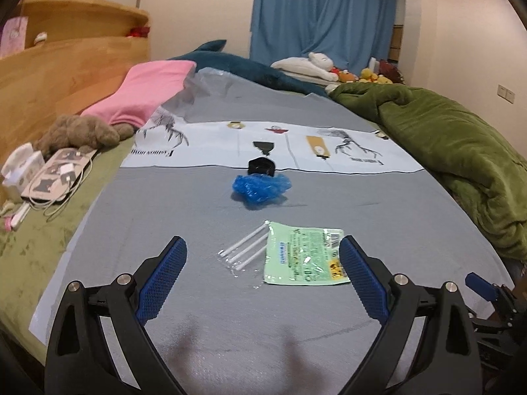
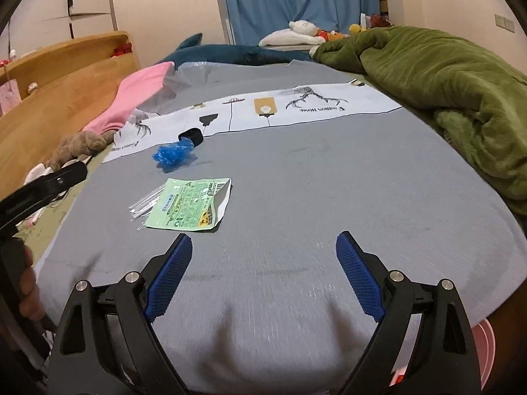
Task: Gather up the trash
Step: 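Move both open tools back toward the green packet and blue bag on the bed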
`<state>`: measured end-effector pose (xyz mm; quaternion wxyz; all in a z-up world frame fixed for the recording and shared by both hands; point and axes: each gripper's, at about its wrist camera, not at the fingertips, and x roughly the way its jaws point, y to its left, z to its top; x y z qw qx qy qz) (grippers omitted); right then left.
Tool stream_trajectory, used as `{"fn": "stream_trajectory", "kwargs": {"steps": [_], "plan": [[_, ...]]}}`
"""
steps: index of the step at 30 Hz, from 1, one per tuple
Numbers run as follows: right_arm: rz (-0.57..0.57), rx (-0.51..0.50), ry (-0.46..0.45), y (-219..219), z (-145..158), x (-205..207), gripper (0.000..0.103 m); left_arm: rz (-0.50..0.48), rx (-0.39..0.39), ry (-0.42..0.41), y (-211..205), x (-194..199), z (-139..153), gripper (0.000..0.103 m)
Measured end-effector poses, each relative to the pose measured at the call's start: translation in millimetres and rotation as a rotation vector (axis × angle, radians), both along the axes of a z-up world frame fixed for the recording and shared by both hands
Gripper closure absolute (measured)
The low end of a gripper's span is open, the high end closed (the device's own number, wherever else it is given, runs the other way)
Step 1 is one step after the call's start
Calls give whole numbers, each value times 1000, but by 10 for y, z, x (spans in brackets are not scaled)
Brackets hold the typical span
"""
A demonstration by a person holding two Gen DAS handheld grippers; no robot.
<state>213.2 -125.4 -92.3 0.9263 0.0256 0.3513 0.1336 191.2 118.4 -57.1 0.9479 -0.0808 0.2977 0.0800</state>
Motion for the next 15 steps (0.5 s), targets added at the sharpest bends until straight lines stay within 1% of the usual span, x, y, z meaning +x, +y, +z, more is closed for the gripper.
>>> {"fn": "stream_trajectory", "kwargs": {"steps": [3, 5, 8, 10, 11, 13, 15], "plan": [[5, 25, -7, 35, -57, -39, 15, 7, 16, 4, 31, 49, -34, 12], [10, 39, -18, 15, -118, -167, 15, 9, 4, 8, 54, 86, -42, 12], [22, 57, -63, -118, -221, -548, 15, 16, -44, 7, 89, 128, -22, 12], [2, 51, -133, -254, -290, -878, 15, 15, -79, 5, 89, 138, 1, 12], [-26, 32, -160, -330, -358, -1075, 15, 16, -101, 3, 86, 143, 15, 12], [-61, 8, -144, -428, -547, -1322, 15, 12, -139, -4, 68, 144, 32, 12], [-88, -33, -64, -479, -874, -1520, 15, 5, -179, -13, 31, 139, 61, 12]]}}
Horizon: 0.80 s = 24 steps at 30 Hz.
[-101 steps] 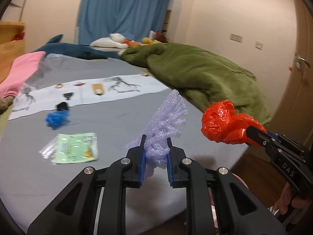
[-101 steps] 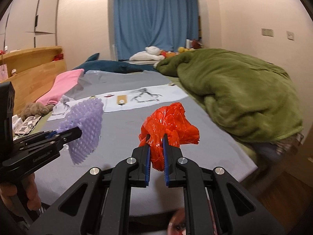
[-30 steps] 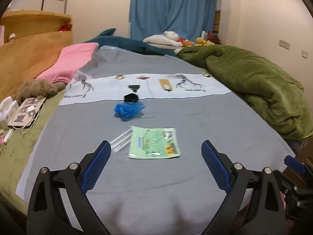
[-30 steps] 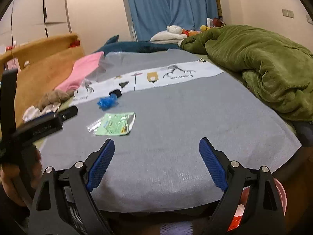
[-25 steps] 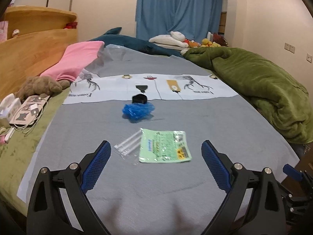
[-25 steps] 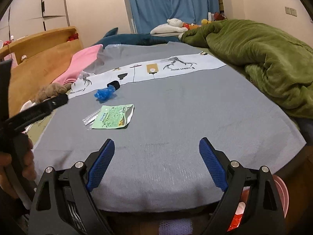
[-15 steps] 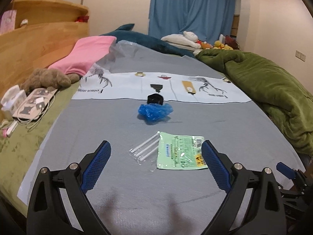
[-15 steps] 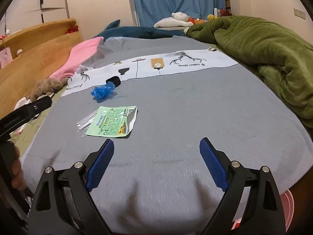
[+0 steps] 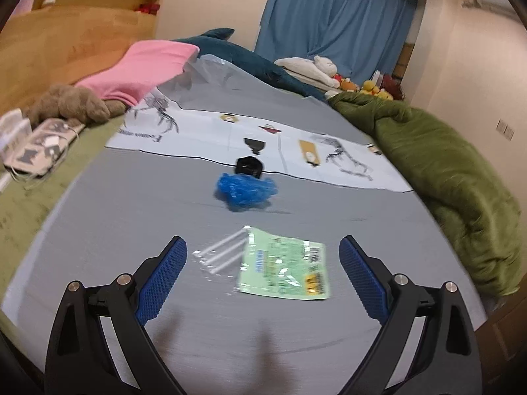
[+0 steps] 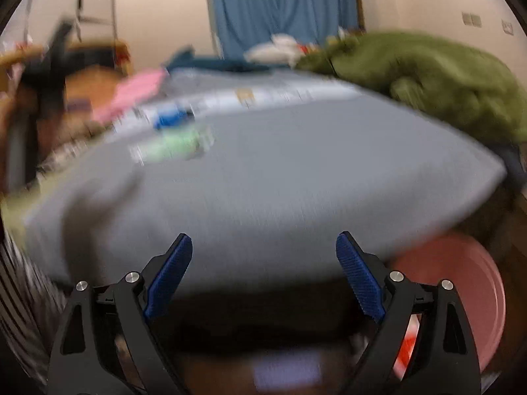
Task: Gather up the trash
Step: 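Move both open tools back toward the green packet and blue bag on the bed, then pick up a white foam net from the floor with the right tool while the left tool hovers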
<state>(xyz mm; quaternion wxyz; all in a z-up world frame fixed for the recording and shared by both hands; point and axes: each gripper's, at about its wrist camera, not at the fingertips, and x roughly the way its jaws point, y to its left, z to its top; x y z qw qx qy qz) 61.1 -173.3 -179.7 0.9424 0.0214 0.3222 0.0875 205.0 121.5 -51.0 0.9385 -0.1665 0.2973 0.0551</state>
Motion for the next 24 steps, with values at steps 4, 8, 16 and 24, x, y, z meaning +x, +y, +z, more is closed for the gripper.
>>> {"fn": "stream_trajectory", "kwargs": {"steps": [4, 8, 16, 24], "plan": [[67, -111, 189, 92, -849, -193, 17, 0, -31, -31, -117, -28, 68, 12], [116, -187, 296, 198, -1588, -138, 23, 8, 25, -44, -261, -55, 70, 12], [241, -269, 343, 417, -2579, 186, 32, 17, 128, 51, -268, 101, -178, 12], [255, -241, 400, 342, -3140, 424, 37, -17, 159, 122, -355, 289, -374, 12]]}}
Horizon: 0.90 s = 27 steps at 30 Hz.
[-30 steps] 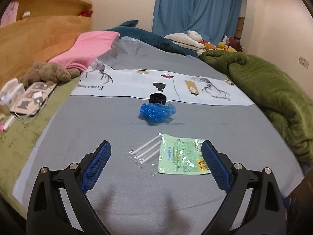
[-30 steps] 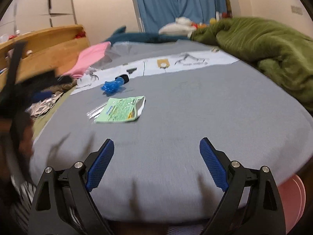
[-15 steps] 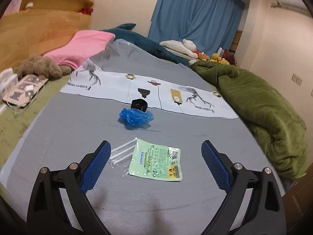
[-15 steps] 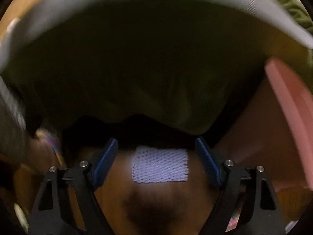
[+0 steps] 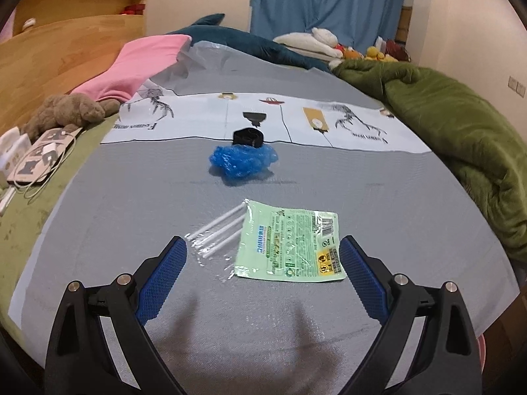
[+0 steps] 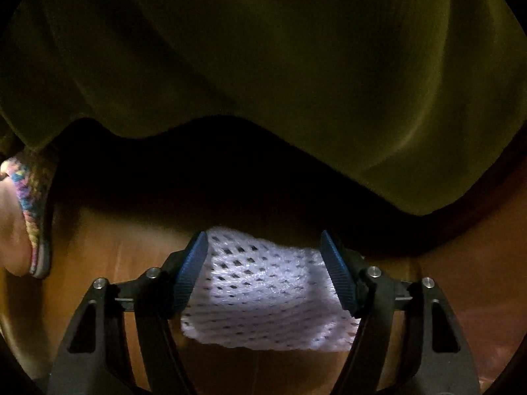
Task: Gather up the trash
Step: 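Pick up a white foam net from the floor with the right tool while the left tool hovers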
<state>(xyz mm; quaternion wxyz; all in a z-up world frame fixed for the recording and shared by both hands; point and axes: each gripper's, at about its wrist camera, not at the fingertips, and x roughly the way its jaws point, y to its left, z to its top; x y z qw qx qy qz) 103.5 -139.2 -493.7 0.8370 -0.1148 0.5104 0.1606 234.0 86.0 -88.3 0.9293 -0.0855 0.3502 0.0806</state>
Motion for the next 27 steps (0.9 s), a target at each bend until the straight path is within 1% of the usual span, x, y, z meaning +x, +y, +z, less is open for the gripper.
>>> {"fn": "stream_trajectory", "kwargs": {"steps": [1, 6, 10, 12, 13, 14, 15, 16, 17, 18, 20, 22, 25, 27], "plan": [[4, 1, 3, -7, -29, 2, 40, -4, 1, 3, -24, 8, -10, 12], [23, -8, 17, -1, -229, 36, 40, -45, 3, 30, -160, 86, -71, 12], [47, -2, -25, 15, -238, 51, 40, -71, 37, 27, -256, 92, -83, 12], [57, 19, -35, -7, -238, 65, 43, -81, 50, 26, -297, 100, -83, 12], [70, 37, -43, -22, -231, 71, 46, -83, 53, 26, -308, 106, -84, 12], [80, 51, -43, -172, -270, -5, 52, -86, 54, 27, -318, 110, -88, 12], [89, 64, -41, -200, -268, -1, 56, -88, 53, 31, -325, 118, -94, 12], [109, 81, -31, -210, -257, 6, 71, -89, 50, 35, -329, 130, -103, 12], [144, 107, -5, -199, -243, 18, 83, -89, 48, 36, -329, 135, -106, 12], [157, 106, 4, -183, -218, 19, 86, -89, 47, 36, -331, 138, -105, 12], [147, 116, 36, -176, -176, 27, 90, -89, 46, 33, -338, 140, -91, 12], [137, 123, 68, -194, -133, 60, 91, -91, 41, 26, -342, 144, -79, 12], [133, 107, 54, -257, 11, 87, 91, -99, 34, 11, -349, 127, -42, 12], [119, 101, 48, -288, 194, 91, 91, -103, 21, -2, -340, 106, 4, 12]]}}
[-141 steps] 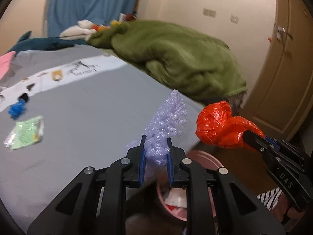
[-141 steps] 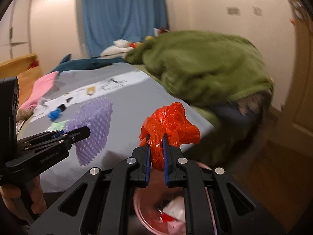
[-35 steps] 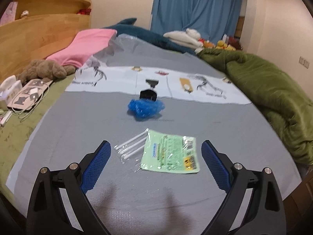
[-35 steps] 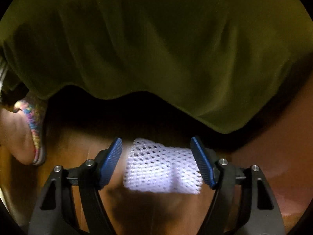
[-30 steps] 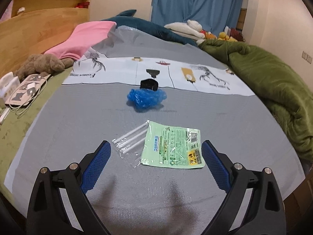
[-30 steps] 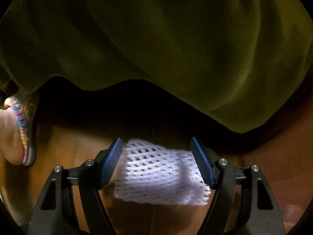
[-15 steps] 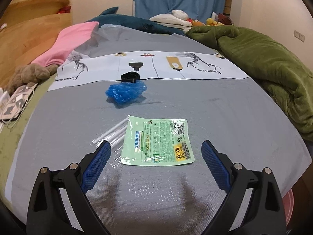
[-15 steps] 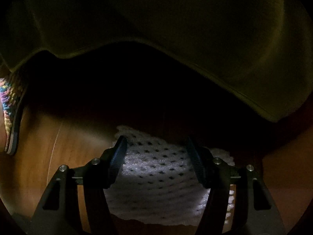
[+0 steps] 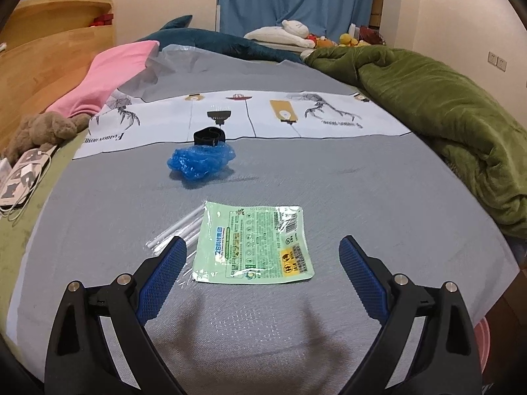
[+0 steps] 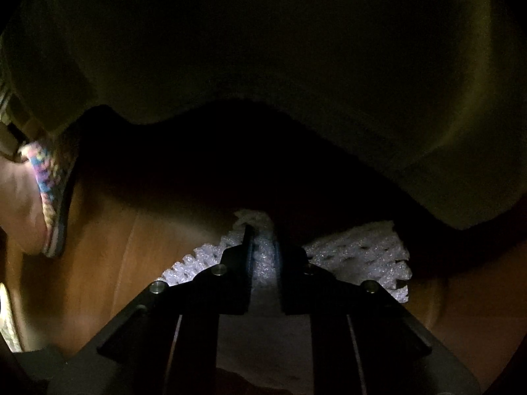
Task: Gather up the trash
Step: 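Pick up a white foam net from the floor with the right tool while the left tool hovers, then drop the white foam net into the pink basin by opening the right tool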
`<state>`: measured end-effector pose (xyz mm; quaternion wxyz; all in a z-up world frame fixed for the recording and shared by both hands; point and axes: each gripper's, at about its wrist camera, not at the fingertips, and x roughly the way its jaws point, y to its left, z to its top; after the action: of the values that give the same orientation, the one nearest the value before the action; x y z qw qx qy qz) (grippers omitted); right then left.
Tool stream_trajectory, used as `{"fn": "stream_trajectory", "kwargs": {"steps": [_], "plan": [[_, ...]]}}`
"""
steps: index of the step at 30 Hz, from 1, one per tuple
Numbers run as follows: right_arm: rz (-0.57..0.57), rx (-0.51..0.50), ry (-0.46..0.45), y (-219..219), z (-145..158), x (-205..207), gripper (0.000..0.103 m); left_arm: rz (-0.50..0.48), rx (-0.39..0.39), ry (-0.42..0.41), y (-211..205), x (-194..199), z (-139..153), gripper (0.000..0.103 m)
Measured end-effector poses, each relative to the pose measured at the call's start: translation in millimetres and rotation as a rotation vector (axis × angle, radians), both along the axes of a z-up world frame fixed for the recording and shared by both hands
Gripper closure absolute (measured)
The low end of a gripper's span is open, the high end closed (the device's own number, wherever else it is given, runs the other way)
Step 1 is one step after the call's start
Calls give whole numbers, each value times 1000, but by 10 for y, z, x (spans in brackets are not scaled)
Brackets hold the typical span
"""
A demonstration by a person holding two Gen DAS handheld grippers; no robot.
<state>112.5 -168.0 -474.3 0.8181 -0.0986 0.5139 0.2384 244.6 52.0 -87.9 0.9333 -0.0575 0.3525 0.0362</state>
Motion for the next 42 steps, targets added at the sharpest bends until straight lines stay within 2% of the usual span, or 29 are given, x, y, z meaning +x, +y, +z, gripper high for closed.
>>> {"fn": "stream_trajectory", "kwargs": {"steps": [5, 8, 10, 11, 14, 17, 19, 22, 23, 27, 31, 33, 35, 37, 38, 42], "plan": [[64, -25, -60, 89, 573, -115, 91, 0, -45, -62, 43, -104, 189, 12], [116, -25, -102, 168, 1075, -282, 91, 1, -58, -125, 68, -225, 359, 12], [126, -7, -136, 12, 1488, -427, 90, 2, -67, -156, 66, -305, 438, 12], [120, 2, -152, -61, 1594, -503, 90, 0, -75, -178, 69, -364, 488, 12], [68, 29, -236, -72, 2260, -508, 90, -1, -78, -221, 54, -477, 578, 12], [-37, 39, -340, -378, 2873, -522, 90, 7, -59, -270, 25, -606, 647, 12], [-124, 35, -395, -655, 3188, -512, 90, 11, -48, -282, 9, -666, 653, 12], [-282, 23, -445, -1163, 3494, -469, 89, 8, -23, -286, -43, -745, 640, 12], [-320, 8, -451, -1135, 3450, -494, 89, 5, -16, -287, -54, -761, 634, 12], [-511, -53, -455, -1535, 3393, -372, 89, -3, 54, -310, -138, -859, 618, 12], [-647, -99, -411, -1716, 2995, -297, 85, -12, 92, -314, -148, -898, 598, 12], [-681, -125, -382, -1794, 2889, -283, 79, -11, 92, -305, -128, -886, 585, 12], [-721, -143, -361, -1843, 2783, -277, 51, -4, 90, -300, -99, -865, 580, 12], [-762, -131, -366, -1884, 2812, -257, 39, 4, 81, -294, -72, -847, 576, 12], [-767, -131, -370, -1862, 2807, -249, 36, 8, 75, -290, -56, -833, 574, 12], [-769, -130, -384, -1845, 2890, -246, 32, 30, 40, -276, 47, -777, 575, 12]]}}
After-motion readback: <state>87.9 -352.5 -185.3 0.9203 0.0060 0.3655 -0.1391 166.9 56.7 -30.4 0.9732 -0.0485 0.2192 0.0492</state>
